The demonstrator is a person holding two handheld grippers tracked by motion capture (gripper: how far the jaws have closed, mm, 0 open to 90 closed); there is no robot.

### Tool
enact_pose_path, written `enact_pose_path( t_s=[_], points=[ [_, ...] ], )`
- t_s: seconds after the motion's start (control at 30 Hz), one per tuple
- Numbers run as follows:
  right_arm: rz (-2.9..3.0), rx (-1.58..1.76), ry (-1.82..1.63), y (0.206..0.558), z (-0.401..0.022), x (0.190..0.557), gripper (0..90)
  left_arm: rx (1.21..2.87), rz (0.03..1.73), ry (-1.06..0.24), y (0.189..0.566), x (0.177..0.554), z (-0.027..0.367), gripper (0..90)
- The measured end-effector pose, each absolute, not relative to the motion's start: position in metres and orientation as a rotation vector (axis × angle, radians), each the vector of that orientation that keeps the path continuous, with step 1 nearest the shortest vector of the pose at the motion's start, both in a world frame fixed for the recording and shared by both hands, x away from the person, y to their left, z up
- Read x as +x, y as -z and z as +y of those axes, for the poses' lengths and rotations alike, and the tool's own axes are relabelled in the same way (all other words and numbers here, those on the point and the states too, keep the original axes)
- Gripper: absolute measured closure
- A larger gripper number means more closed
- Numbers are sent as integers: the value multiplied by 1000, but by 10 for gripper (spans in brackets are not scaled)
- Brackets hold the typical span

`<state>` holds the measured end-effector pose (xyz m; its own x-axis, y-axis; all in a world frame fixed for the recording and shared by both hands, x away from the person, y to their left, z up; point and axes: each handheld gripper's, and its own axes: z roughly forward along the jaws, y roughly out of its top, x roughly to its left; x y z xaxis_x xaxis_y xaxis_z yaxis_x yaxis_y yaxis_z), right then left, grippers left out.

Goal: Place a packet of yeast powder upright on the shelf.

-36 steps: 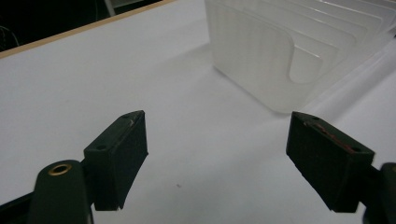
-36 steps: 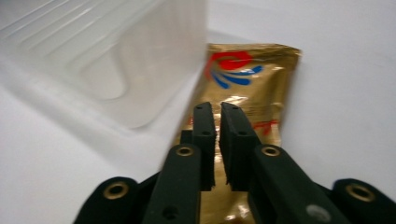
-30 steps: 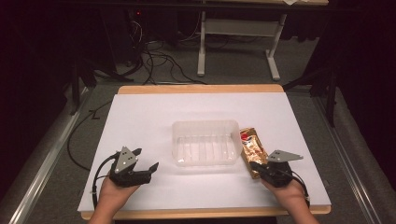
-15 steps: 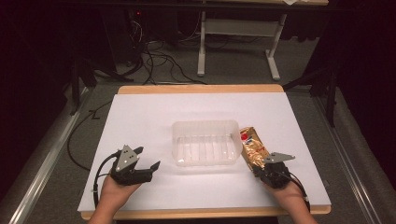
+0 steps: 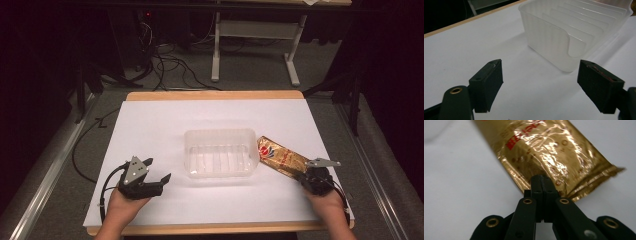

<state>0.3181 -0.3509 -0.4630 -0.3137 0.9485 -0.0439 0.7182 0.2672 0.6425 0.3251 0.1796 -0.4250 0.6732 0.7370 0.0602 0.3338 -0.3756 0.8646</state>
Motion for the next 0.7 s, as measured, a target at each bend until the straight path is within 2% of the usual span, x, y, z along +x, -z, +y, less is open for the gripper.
enact_pose_path(
  t_s=[0.4, 0.7],
  points=[
    [1926, 1613, -631, 465, -399, 327, 900, 1984, 829, -557, 426, 325, 179, 211],
    [1852, 1660, -755, 459, -408, 319, 893, 1987, 828, -557, 427, 326, 178, 212]
  ],
)
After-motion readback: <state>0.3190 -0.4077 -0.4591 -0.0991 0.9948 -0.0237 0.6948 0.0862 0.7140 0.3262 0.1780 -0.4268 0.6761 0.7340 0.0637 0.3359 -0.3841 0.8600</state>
